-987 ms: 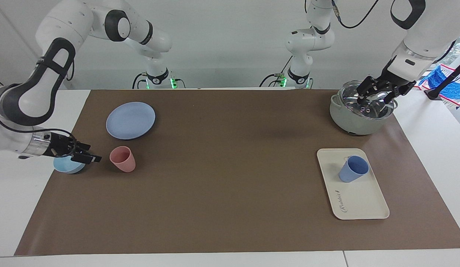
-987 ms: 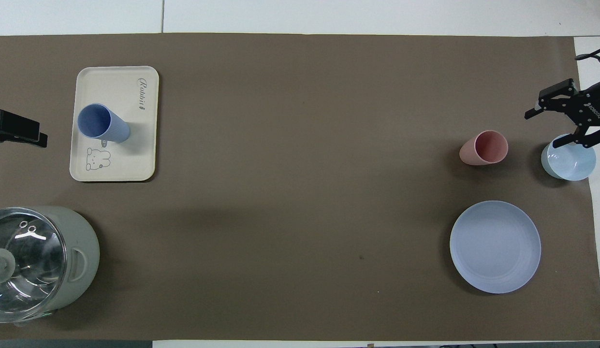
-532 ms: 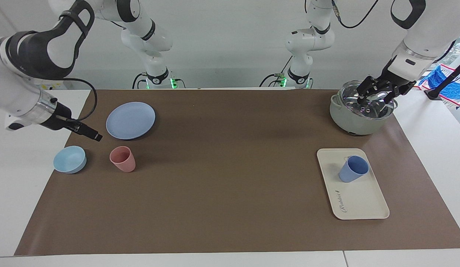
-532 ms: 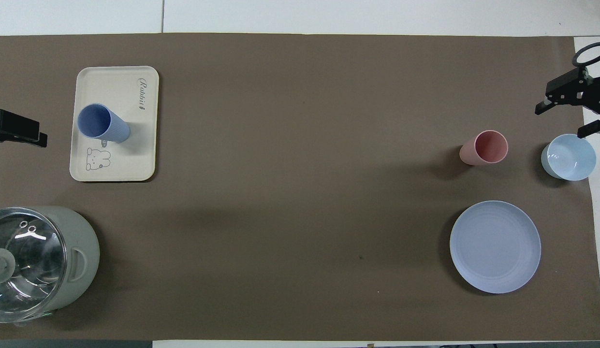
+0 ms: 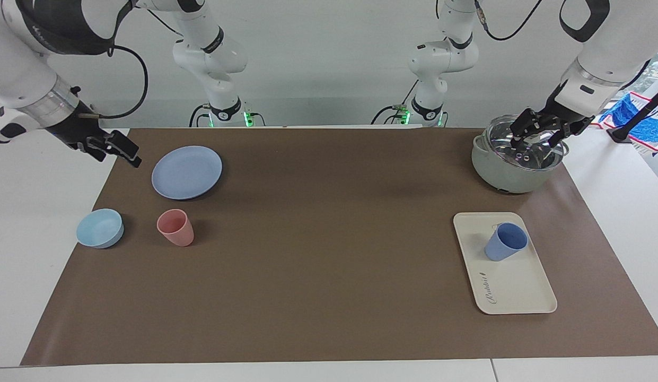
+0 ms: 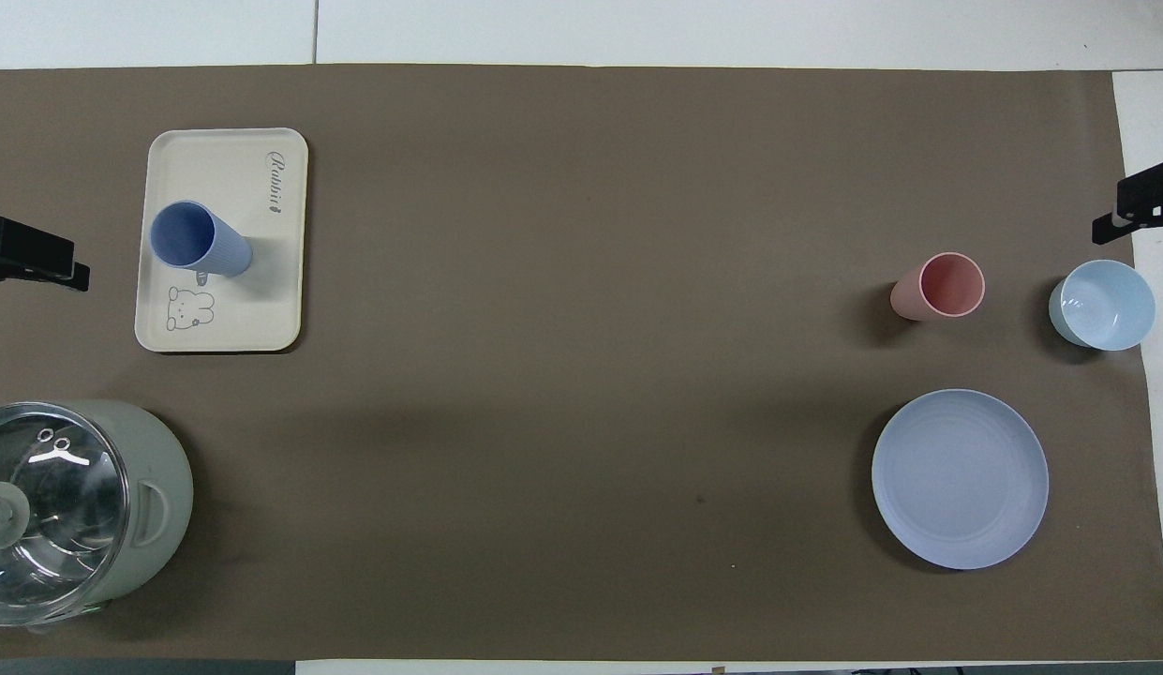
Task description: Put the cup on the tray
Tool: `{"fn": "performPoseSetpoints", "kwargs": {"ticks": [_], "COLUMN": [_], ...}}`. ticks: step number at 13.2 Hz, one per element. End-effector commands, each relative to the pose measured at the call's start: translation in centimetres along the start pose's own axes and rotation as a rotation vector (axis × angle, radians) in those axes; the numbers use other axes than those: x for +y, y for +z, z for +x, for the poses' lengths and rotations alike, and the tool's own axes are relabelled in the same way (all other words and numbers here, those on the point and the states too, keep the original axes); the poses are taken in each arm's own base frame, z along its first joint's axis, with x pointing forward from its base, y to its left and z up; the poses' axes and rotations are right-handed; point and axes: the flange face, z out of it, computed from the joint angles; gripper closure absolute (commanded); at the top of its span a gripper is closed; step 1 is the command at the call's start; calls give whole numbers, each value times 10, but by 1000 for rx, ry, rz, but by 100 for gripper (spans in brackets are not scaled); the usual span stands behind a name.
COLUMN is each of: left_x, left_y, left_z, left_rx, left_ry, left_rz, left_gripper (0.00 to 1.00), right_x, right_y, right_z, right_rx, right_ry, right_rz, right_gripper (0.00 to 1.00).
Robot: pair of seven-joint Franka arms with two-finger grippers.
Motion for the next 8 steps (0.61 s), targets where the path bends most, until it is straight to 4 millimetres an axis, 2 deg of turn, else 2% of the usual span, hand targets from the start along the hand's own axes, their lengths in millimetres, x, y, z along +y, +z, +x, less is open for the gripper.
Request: {"fn": "performPoseSetpoints", "kwargs": {"ticks": [1,3,4,6,8], "left_x": [-2,-1,-1,-2,-1], "left_y": [-1,-1,-2,-2,-1], "left_z": [-6,-6,-7,-7,-6], "left_rx": [-12,-12,-11,-11,-12], "left_ry": [-17,-15,-15,-17,-15], "left_rz": [-5,-5,-4,-5,-5], "left_gripper": [0,0,0,0,0], "right_x": [-8,-11,-10,-17,-13], "right_y": [-10,-18,-19,-5,2], "right_z": [-26,-49,-54,-63,-66], "right_rx": [16,25,24,6,0], "right_ry": [-43,-60,-63,-82,-78], "right_rz": [-16,-43,-73,-148,-152], "right_gripper": [0,0,0,0,0]}}
